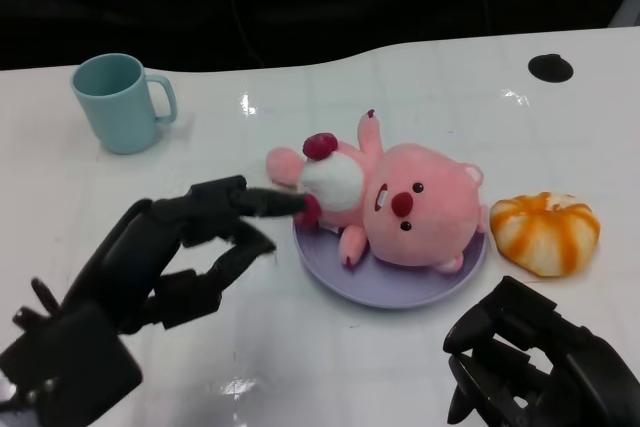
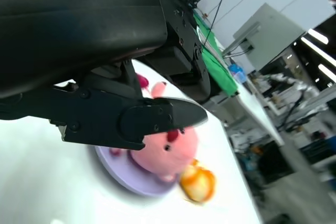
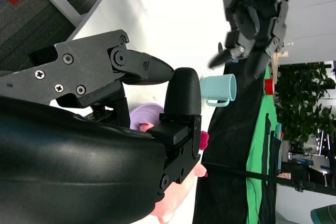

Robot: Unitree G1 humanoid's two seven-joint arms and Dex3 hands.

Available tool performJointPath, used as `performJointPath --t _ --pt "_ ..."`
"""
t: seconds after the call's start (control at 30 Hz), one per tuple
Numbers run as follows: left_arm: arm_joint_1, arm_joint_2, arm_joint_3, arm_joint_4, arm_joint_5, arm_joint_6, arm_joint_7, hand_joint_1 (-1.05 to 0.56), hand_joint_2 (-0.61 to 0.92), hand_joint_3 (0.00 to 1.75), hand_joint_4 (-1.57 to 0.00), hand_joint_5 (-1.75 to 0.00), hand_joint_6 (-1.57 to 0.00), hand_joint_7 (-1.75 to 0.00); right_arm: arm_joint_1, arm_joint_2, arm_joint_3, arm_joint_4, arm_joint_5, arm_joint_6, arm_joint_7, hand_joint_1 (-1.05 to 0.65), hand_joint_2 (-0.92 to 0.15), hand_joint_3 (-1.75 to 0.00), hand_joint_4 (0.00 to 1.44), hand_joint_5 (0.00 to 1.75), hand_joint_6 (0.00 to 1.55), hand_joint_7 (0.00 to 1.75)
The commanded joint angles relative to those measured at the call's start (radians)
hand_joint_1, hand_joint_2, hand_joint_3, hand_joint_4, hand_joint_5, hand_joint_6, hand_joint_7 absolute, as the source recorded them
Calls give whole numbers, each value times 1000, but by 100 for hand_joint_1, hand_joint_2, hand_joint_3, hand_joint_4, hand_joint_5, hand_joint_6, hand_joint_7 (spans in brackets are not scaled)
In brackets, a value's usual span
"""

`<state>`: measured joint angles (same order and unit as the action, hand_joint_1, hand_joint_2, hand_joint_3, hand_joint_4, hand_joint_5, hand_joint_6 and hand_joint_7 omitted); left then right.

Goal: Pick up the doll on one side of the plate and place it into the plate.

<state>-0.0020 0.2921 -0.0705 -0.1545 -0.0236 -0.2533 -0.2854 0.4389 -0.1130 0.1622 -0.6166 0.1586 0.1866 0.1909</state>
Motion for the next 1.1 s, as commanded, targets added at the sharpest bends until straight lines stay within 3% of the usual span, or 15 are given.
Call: performJointPath --t 0.03,0.2,0.27,0.43,1.1 --pt "47 -2 34 -49 -98 89 -31 2 46 132 -84 -125 -77 -106 0 -7 -9 -1 4 -11 3 -34 -91 -56 58 173 47 160" --pt "136 -6 60 -187 -237 316 -37 -1 48 134 -90 -154 -85 -128 -1 -7 -10 1 3 -14 5 -33 -91 -56 58 173 47 160" --pt "176 -19 70 -251 -261 408 -5 -3 44 139 -92 -168 -88 -146 -3 -7 -11 1 5 -12 6 -33 -91 -56 58 173 47 160" --pt "243 -36 75 -319 -282 524 16 -5 43 143 -94 -174 -80 -166 -8 -10 -13 2 -2 -8 4 -34 -90 -56 59 173 48 160" --pt "225 -62 124 -187 -452 627 -90 -7 43 141 -95 -175 -77 -170 6 -16 -39 4 13 -22 18 -34 -89 -57 58 173 48 160"
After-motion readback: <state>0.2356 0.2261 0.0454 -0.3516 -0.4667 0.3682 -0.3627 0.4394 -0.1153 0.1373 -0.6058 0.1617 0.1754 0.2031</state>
